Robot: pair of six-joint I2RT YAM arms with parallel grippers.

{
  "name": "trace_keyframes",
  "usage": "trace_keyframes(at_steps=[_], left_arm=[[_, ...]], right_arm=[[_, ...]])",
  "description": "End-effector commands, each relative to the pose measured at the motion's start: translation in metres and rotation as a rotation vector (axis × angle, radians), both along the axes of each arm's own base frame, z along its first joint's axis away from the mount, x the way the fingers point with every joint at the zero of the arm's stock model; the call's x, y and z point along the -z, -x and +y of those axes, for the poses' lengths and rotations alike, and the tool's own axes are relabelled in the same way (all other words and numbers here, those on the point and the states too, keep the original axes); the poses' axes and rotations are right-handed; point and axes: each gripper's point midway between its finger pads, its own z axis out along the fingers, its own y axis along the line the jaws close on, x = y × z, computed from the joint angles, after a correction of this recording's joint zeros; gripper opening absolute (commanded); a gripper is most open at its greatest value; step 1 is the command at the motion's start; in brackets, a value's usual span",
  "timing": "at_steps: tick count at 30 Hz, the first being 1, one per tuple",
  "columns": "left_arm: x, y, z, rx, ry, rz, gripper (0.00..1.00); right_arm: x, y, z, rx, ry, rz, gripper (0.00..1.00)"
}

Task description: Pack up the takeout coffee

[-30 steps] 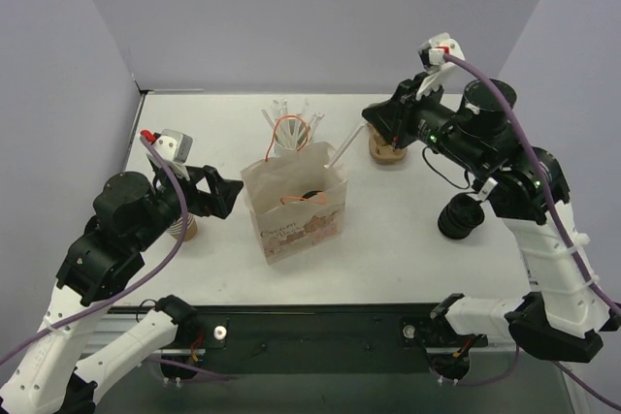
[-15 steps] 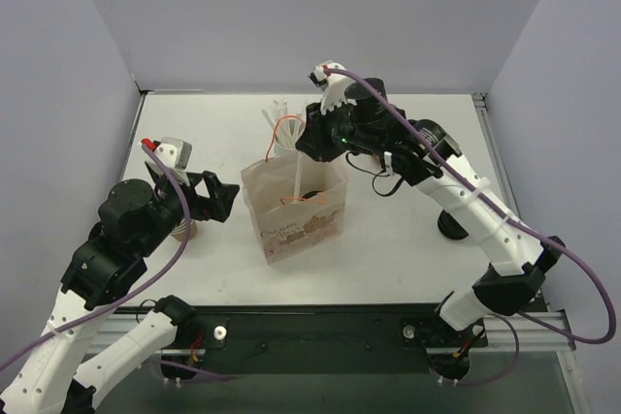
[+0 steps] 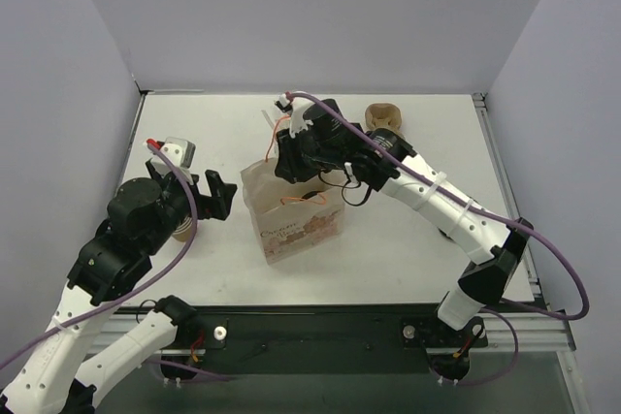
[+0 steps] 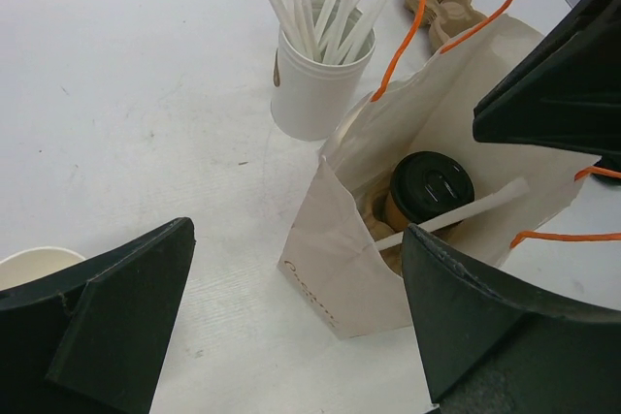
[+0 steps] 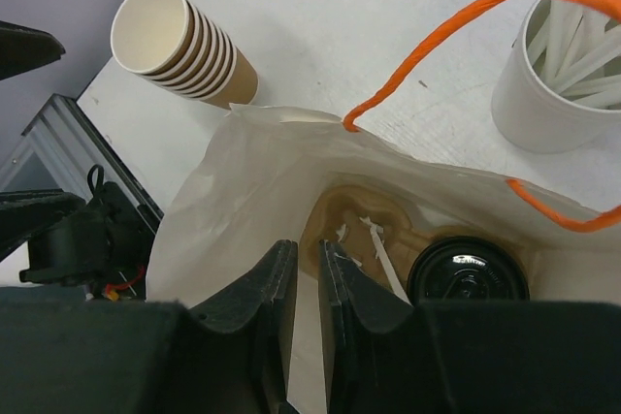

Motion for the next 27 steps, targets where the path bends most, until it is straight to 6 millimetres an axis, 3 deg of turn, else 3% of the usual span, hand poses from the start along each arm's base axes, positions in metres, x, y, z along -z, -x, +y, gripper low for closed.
trace_keyframes(at_steps=[1,10,17,20,23,26,27], left_arm=[[-0.006,-0.005,0.001,-0.003,-0.018,-0.029,0.97],[-0.003,-0.006,-0.004,0.014,-0.012,-0.025,0.97],[-0.019,-0.010,-0.006,0.022,-0.014,-0.053,0.97],[-0.025,-0.011,-0.009,0.033,-0.006,-0.063,0.97],[-0.032,-0.012,-0.014,0.049,0.013,-0.076,0.97],[-0.036,-0.011,-0.018,0.066,0.036,-0.077,0.97],[-0.038,-0.011,-0.020,0.071,0.048,-0.080,0.97]], right_arm=[[0.009,0.001,-0.004,0.046,0.028,0.013,0.19],[-0.005,-0.003,-0.022,0.085,0.076,-0.048,0.38],[-0.023,-0.004,-0.044,0.123,0.096,-0.111,0.54],[-0.034,-0.006,-0.060,0.172,0.107,-0.147,0.65],[-0.038,-0.004,-0.076,0.213,0.124,-0.158,0.87],[-0.038,0.000,-0.090,0.254,0.132,-0.153,1.00],[-0.041,0.002,-0.093,0.260,0.123,-0.152,1.00]])
